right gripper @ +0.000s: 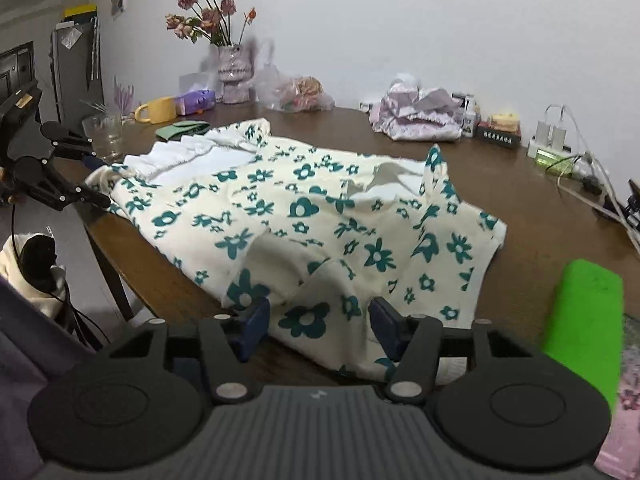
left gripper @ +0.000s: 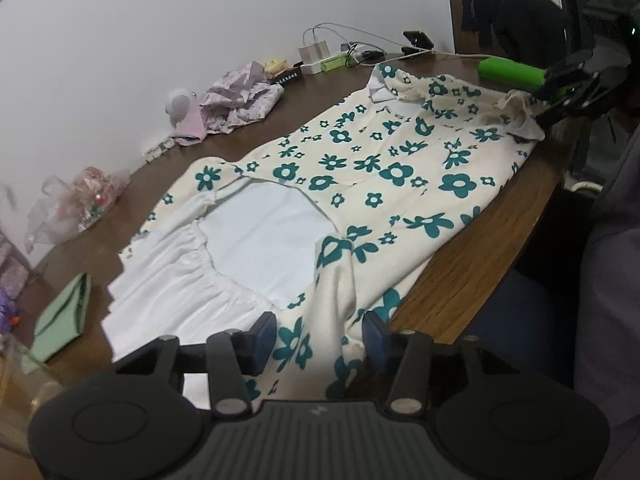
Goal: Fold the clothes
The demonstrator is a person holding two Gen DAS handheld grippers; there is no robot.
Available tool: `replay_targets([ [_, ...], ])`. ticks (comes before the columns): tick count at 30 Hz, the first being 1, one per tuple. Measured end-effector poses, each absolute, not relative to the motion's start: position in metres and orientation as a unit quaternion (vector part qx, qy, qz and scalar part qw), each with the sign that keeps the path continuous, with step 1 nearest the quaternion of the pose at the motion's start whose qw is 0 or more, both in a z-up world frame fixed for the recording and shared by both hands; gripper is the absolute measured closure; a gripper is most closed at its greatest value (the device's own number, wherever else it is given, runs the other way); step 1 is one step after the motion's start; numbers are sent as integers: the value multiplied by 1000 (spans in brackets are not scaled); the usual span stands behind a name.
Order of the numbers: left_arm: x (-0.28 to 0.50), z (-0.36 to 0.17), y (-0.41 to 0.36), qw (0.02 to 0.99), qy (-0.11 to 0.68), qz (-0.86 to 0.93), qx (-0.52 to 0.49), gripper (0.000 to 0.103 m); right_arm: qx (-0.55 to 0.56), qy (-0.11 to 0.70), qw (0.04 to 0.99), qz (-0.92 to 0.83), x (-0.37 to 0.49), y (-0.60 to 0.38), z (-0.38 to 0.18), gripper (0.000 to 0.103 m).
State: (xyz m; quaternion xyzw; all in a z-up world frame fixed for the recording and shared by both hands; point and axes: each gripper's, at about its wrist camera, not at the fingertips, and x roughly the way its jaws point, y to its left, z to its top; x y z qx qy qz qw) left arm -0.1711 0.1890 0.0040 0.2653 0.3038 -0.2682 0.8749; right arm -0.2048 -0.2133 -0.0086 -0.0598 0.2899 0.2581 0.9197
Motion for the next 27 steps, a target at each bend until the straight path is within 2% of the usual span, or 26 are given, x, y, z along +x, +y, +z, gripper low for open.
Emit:
replay_targets([
  [1,-169,3,192,877,304,-273,253,64,-59,291,921,252,-204,-213,-12,70],
  [2,-166,2,197,879,308,-278,233,78,-60,287,925,243,-203,-213,-13,88],
  [3,-165,1,201,881,312,-284,215,83,-55,286,926,242,-205,-216,-12,94],
  [5,-166,1,206,884,313,-288,196,88,-39,284,925,250,-209,-223,-12,98],
  [9,-170,11,212,880,318,-298,187,90,-43,284,923,255,-215,-232,-8,99],
  [13,-162,36,215,888,289,-298,196,91,-42,268,928,254,-211,-240,11,100],
  [19,-120,57,201,879,280,-294,249,89,-15,258,939,227,-169,-239,34,100],
  [21,-103,49,192,872,298,-287,263,82,-24,280,939,200,-146,-228,33,99],
  [22,-94,43,188,868,309,-282,269,74,-38,291,941,169,-135,-220,29,97],
  [25,-90,34,188,864,322,-282,266,71,-81,307,944,92,-114,-200,21,77],
  [27,-97,34,196,867,320,-289,249,59,-69,285,951,102,-120,-200,28,73],
])
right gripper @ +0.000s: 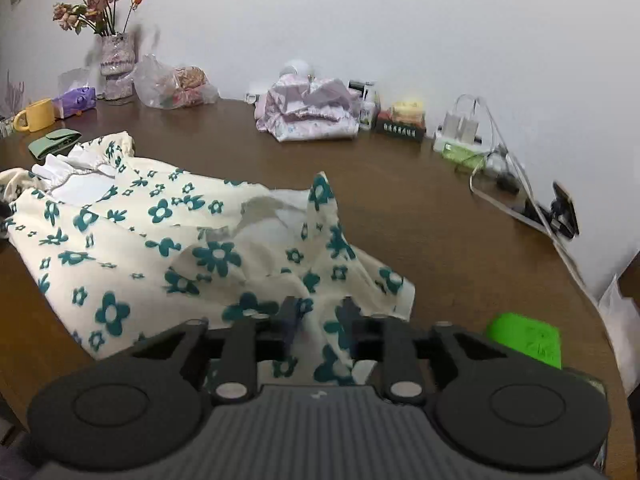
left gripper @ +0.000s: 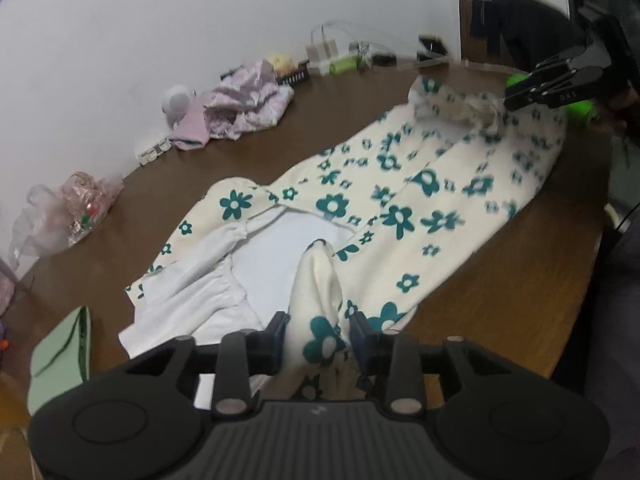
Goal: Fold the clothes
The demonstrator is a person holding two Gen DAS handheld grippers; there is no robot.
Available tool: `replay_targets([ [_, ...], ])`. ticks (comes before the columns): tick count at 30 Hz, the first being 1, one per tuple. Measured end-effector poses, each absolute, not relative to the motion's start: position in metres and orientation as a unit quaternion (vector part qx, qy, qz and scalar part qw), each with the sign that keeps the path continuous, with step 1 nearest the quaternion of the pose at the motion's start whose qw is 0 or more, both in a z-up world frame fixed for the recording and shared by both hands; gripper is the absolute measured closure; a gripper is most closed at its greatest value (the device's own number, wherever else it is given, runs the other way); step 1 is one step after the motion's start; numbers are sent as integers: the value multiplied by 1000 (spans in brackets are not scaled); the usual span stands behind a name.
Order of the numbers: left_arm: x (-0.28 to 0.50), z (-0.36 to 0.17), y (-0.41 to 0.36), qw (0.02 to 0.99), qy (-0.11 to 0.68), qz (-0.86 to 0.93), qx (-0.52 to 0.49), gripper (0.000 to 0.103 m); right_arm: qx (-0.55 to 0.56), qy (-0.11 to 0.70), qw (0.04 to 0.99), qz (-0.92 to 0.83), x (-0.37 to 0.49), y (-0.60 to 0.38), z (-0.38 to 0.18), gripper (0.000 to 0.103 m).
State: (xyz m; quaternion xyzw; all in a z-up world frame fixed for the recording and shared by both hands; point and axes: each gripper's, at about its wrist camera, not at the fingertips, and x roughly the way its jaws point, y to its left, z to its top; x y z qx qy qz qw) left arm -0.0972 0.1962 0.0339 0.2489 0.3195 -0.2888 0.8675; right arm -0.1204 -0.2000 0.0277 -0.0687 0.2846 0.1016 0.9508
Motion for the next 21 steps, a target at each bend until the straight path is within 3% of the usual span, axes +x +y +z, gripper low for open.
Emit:
replay_targets([
  [2,-107,37,209,872,323,-290,227,35,-49,252,958,129,-135,-204,37,70],
  [7,-114,25,218,872,343,-264,229,31,-70,261,928,256,-154,-185,24,63],
  [9,-111,19,214,870,348,-257,238,35,-92,282,915,275,-152,-170,9,63],
  [11,-107,14,210,864,346,-264,254,58,-90,287,911,281,-149,-162,1,67],
  [12,-106,13,209,861,343,-271,259,62,-88,288,910,284,-147,-158,-2,73],
  [13,-105,13,210,860,337,-280,262,72,-85,297,910,275,-143,-157,-4,100],
  [14,-104,13,210,859,332,-287,265,82,-75,302,912,266,-141,-160,-4,103],
  [16,-100,11,215,857,336,-282,268,92,-46,318,912,255,-138,-170,-2,103],
  [21,-113,13,233,860,349,-256,269,94,-27,349,915,202,-154,-204,4,103],
])
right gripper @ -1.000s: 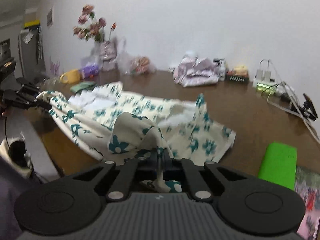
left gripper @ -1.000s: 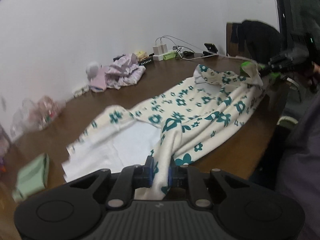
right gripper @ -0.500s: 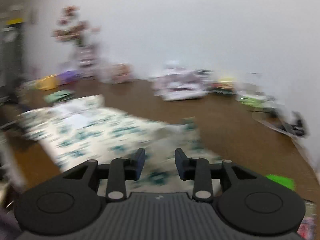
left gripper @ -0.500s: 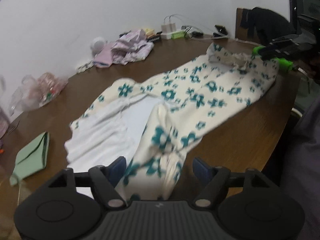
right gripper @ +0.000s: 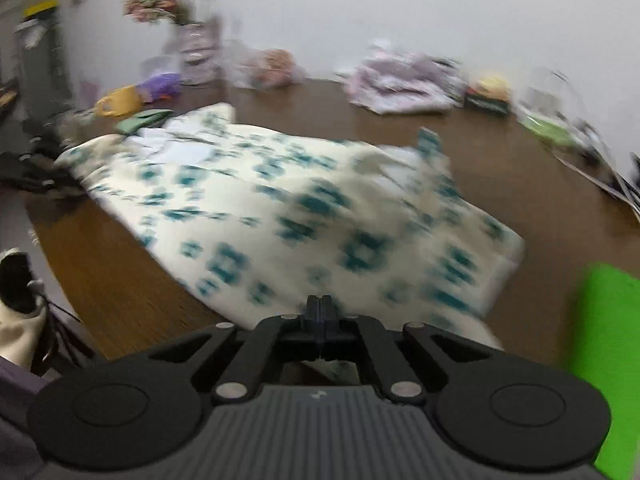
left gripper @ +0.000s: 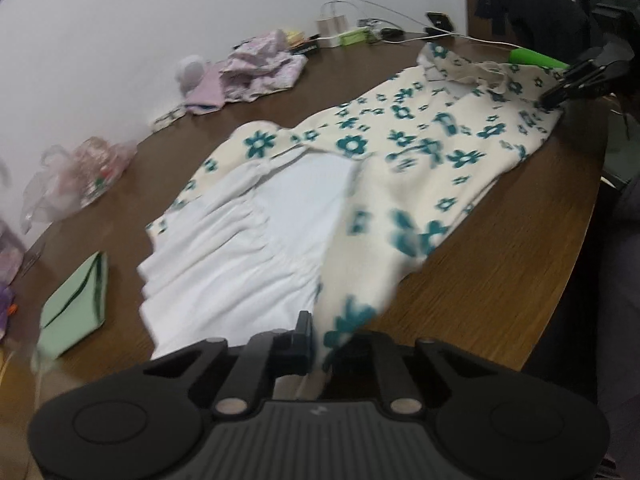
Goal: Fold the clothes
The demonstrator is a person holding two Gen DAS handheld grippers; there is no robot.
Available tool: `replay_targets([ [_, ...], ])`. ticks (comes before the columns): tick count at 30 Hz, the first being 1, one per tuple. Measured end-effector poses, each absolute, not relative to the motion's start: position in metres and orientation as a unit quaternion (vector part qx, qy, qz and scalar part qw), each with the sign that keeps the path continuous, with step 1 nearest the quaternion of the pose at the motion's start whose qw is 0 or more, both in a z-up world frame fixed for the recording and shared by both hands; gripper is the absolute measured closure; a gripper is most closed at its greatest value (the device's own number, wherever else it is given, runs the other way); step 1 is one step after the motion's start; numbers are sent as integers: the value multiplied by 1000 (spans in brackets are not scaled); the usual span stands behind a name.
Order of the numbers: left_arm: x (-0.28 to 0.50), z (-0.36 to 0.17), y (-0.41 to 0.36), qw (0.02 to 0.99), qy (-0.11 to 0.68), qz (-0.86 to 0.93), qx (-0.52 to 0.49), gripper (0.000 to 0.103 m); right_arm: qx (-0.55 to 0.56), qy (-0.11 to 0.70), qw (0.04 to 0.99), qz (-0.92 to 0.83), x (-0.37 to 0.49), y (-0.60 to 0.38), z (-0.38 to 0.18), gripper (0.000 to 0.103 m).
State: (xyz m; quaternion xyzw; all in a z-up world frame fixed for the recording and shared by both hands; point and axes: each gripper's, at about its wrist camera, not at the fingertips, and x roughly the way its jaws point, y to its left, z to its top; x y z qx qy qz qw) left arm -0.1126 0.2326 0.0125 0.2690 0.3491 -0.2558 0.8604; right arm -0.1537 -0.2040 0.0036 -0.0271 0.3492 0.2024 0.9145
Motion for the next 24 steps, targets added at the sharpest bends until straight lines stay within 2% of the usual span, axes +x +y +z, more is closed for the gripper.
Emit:
replay_targets([
  [3,-118,12,230,866,347,-236,272,85,-19,329,922,206,-163,-212,14,103],
  [4,-121,13,228,866,346,-232,276,78,-23,314,925,213,-166,-210,19,101],
  [5,-124,14,225,865,343,-232,284,67,-27,299,928,221,-169,-209,23,96],
  [6,-126,15,222,864,339,-233,288,62,-31,283,927,245,-172,-203,26,92],
  [7,-127,16,219,865,335,-235,291,55,-36,268,924,272,-175,-197,29,70],
  [8,-128,16,217,864,333,-236,295,54,-43,262,919,293,-174,-190,28,48],
  [9,-127,15,214,861,335,-237,299,54,-52,261,914,307,-172,-181,25,44],
  [13,-127,11,204,856,336,-242,310,55,-94,287,896,326,-155,-146,2,46],
  [15,-128,12,202,858,328,-247,307,55,-94,292,897,317,-153,-142,-5,60],
  [17,-126,12,203,863,322,-246,304,55,-91,293,903,300,-151,-142,-8,96],
  [18,-123,12,204,864,322,-243,300,55,-79,300,904,295,-147,-145,-7,99],
  [19,-120,11,205,865,324,-241,297,66,-66,309,903,291,-144,-147,-7,99],
  [20,-118,11,208,865,330,-242,291,86,-64,315,902,288,-143,-148,-5,100],
  [21,-116,11,212,864,338,-243,283,95,-64,320,901,286,-143,-148,-4,100],
  [24,-117,11,222,863,354,-249,260,95,-53,340,895,285,-146,-155,-1,100],
])
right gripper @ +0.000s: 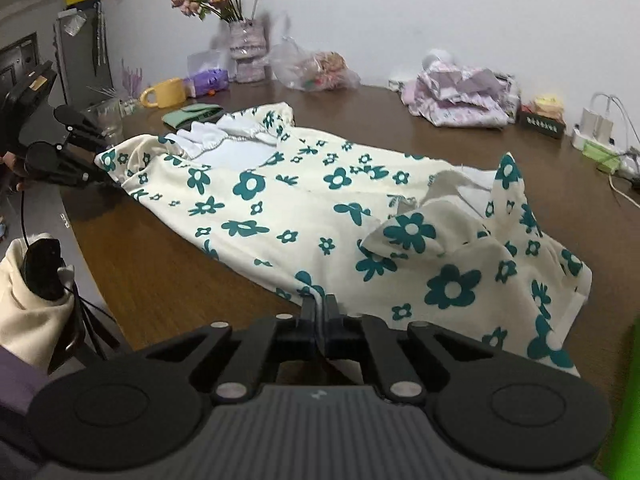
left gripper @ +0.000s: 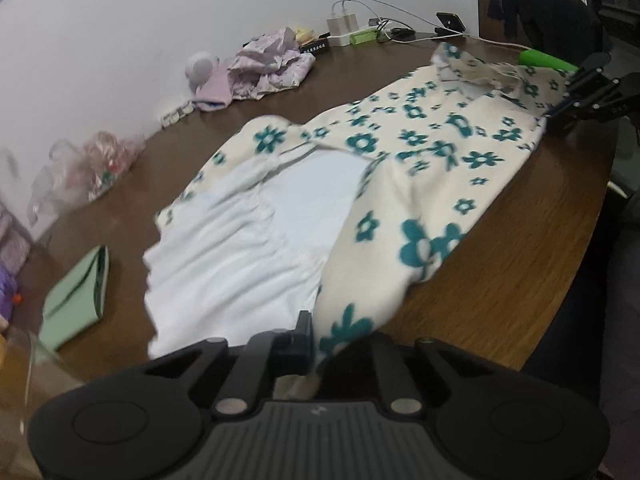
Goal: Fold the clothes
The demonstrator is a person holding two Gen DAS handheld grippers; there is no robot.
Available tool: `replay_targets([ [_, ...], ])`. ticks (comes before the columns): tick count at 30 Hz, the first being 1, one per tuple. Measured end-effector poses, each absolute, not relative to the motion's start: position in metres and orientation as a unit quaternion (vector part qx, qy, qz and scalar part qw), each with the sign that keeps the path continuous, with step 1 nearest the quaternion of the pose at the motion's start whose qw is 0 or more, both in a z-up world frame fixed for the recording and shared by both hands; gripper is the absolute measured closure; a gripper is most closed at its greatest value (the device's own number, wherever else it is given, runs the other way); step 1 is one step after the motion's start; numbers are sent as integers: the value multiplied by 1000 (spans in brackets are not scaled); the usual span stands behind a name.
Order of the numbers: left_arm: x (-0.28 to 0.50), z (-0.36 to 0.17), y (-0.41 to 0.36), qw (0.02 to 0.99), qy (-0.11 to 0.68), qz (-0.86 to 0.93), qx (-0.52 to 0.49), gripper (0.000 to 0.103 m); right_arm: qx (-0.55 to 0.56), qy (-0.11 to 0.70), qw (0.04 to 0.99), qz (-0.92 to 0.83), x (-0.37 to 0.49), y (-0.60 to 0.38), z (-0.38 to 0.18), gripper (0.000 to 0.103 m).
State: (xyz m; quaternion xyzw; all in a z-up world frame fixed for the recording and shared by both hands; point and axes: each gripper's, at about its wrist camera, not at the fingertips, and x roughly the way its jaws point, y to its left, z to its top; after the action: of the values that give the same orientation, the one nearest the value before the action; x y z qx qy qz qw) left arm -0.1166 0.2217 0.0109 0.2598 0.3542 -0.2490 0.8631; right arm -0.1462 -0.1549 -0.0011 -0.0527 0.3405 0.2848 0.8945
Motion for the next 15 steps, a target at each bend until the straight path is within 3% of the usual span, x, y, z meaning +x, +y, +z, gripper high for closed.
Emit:
replay_targets([
  [6,-150,41,245,879,346,-291,152,70,-31,328,890,315,-163,-169,17,95],
  [8,-158,54,247,895,313,-292,126,45,-22,312,896,314,-165,-172,25,85],
  [10,-153,57,237,905,291,-290,110,36,-9,291,908,301,-159,-174,32,81],
  [13,-134,46,211,902,293,-294,121,39,-14,284,919,274,-142,-163,30,81],
  [15,-120,32,202,888,318,-299,141,59,-31,279,924,258,-131,-152,25,81],
])
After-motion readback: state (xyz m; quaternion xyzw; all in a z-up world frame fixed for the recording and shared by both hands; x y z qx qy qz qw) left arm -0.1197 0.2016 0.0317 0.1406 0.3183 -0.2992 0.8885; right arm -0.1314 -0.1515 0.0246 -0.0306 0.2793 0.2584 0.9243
